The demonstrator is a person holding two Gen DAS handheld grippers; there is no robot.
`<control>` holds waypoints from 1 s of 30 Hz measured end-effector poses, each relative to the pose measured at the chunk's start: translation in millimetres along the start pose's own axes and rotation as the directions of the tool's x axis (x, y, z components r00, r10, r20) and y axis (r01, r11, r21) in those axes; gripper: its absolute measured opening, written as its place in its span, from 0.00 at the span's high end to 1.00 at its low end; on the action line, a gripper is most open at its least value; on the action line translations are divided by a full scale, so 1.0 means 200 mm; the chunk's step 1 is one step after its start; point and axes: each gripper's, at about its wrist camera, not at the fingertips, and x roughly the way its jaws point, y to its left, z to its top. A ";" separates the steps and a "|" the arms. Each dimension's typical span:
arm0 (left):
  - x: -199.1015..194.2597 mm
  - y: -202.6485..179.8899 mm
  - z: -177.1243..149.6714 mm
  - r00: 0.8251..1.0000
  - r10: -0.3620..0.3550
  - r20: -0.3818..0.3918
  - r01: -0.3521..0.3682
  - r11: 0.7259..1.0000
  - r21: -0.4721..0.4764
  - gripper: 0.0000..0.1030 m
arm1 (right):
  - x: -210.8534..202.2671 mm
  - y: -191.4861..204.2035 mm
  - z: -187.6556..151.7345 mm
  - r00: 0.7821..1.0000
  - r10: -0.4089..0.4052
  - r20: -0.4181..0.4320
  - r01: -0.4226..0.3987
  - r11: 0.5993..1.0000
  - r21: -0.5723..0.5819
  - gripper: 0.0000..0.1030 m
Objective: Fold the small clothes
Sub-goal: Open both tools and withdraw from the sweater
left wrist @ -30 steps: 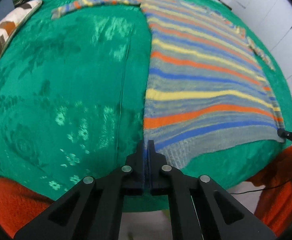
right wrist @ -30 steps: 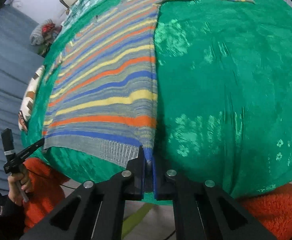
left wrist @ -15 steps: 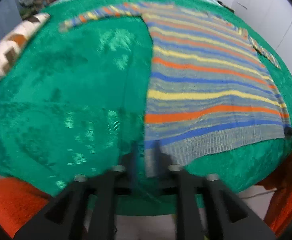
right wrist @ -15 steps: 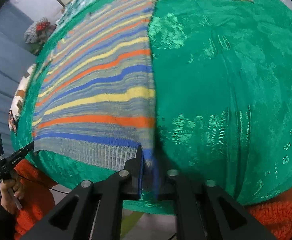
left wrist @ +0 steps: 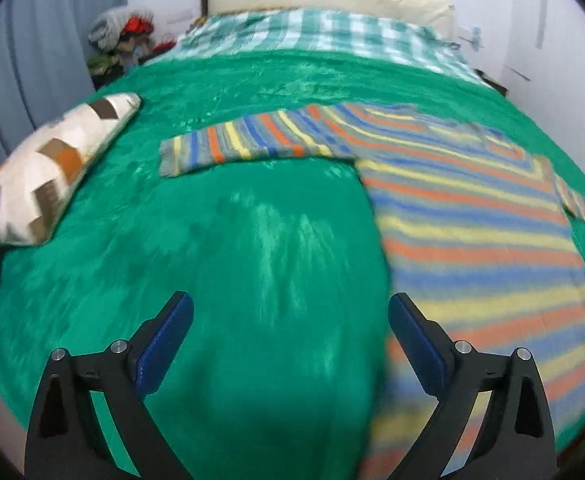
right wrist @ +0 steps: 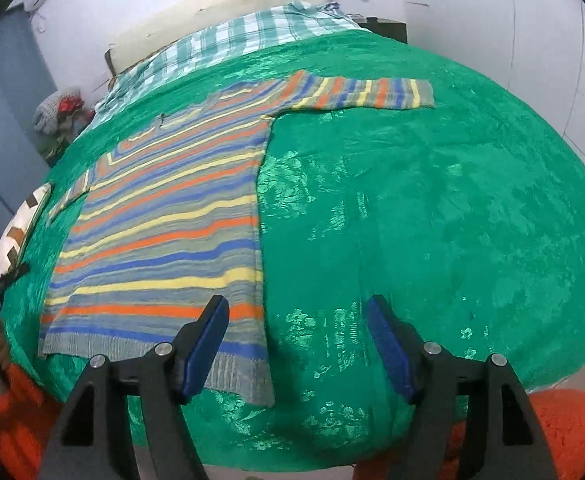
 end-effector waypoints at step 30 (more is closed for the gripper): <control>0.43 0.14 0.02 1.000 -0.022 -0.019 0.022 1.000 -0.020 0.00 | -0.01 -0.02 0.00 1.000 0.006 0.031 -0.007 0.999 0.037 0.31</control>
